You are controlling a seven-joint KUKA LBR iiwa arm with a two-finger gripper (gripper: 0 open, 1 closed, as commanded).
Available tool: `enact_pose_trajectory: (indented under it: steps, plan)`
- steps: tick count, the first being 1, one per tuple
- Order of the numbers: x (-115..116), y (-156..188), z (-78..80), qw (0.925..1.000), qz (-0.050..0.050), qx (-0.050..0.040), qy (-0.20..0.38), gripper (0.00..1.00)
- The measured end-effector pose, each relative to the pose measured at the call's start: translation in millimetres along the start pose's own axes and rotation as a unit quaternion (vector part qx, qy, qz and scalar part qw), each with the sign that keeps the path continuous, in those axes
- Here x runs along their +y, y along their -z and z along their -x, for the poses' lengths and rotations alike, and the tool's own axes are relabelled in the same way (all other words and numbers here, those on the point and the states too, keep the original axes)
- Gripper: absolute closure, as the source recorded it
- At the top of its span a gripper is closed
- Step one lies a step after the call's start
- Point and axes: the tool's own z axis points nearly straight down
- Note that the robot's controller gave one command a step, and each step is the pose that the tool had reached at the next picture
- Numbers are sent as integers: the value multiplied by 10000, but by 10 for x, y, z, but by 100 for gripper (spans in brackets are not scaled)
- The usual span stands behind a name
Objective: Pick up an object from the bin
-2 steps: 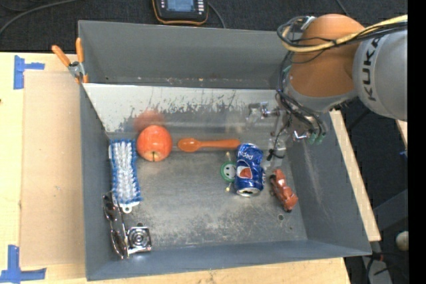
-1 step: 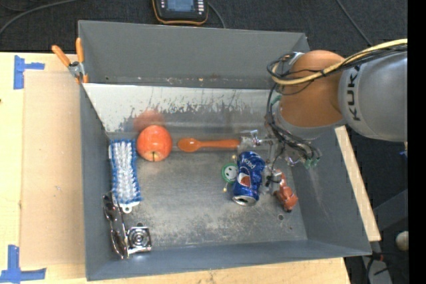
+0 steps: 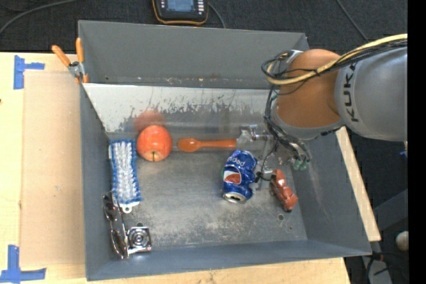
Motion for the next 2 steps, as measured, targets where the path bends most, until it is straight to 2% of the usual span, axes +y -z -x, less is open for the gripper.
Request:
enact_pose_trajectory:
  steps: [1,2]
  plan:
    - [-214,-232,-19,9952,29,141,968,0]
    - [-142,-220,34,9970,24,82,768,0]
